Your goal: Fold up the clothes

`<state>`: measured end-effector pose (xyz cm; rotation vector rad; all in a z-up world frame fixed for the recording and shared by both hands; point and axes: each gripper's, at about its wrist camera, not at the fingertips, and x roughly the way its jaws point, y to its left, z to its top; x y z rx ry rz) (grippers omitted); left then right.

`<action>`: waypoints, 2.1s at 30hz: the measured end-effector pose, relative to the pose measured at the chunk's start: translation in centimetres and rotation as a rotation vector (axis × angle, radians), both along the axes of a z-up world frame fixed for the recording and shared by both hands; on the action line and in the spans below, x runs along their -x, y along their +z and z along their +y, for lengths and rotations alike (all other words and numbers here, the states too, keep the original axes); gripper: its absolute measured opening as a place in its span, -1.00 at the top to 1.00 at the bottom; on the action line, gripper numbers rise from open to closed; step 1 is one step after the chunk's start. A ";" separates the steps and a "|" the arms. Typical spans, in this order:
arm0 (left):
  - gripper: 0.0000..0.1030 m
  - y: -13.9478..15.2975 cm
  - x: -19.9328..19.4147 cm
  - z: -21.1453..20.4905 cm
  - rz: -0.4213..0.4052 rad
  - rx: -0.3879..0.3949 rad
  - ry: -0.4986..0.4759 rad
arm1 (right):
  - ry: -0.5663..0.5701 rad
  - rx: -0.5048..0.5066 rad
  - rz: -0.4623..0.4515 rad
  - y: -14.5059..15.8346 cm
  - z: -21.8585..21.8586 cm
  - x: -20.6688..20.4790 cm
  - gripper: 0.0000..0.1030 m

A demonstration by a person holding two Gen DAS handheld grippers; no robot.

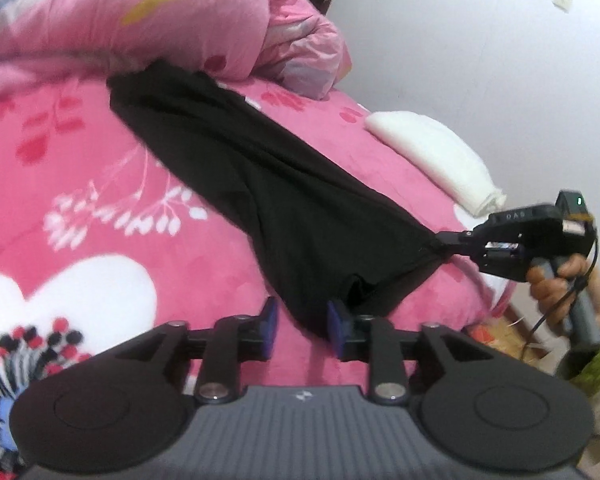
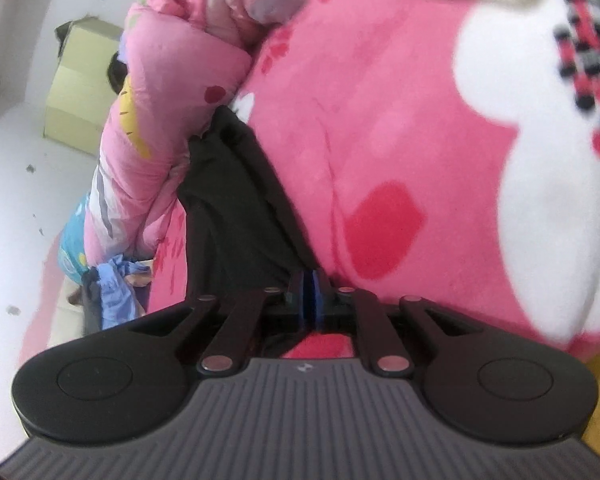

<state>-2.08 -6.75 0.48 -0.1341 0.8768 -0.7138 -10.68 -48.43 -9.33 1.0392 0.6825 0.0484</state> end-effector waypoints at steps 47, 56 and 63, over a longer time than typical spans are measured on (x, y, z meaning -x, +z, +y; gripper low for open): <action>0.53 -0.4 5.8 12.6 -0.057 -0.114 0.071 | 0.068 0.092 0.013 2.4 15.5 5.5 0.62; 0.21 0.6 5.0 12.4 -0.056 -0.071 0.072 | 0.069 0.115 0.034 1.4 15.8 4.3 0.73; 0.21 0.4 4.5 11.9 -0.045 -0.073 0.066 | 0.049 0.060 -0.050 3.7 15.9 4.9 0.94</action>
